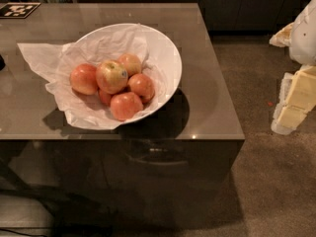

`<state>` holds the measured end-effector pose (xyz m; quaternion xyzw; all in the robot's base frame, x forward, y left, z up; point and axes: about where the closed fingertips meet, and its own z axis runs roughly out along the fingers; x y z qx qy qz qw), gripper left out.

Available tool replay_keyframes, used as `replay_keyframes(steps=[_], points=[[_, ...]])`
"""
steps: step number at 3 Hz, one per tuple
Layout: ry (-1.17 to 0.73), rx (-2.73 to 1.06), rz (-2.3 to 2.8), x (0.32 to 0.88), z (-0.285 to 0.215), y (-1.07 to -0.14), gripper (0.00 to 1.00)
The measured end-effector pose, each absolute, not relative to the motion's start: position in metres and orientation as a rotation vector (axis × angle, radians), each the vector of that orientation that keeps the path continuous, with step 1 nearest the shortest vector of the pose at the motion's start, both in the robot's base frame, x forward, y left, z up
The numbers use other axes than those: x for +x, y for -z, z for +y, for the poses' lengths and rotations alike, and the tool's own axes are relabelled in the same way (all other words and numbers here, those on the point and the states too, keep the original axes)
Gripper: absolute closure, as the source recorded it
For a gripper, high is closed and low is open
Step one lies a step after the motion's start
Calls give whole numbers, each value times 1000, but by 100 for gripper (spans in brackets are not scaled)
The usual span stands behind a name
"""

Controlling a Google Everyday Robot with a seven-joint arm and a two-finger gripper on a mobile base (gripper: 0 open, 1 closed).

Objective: Pick apple from white bowl

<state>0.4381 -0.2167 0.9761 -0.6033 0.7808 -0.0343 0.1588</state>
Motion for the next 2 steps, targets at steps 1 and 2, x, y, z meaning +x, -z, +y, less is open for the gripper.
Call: replay_keyframes(steps=[1,2], points=[[98,-1725,2232,438,-216,-976,0],[90,-1745,2221,439,-196,-983,0]])
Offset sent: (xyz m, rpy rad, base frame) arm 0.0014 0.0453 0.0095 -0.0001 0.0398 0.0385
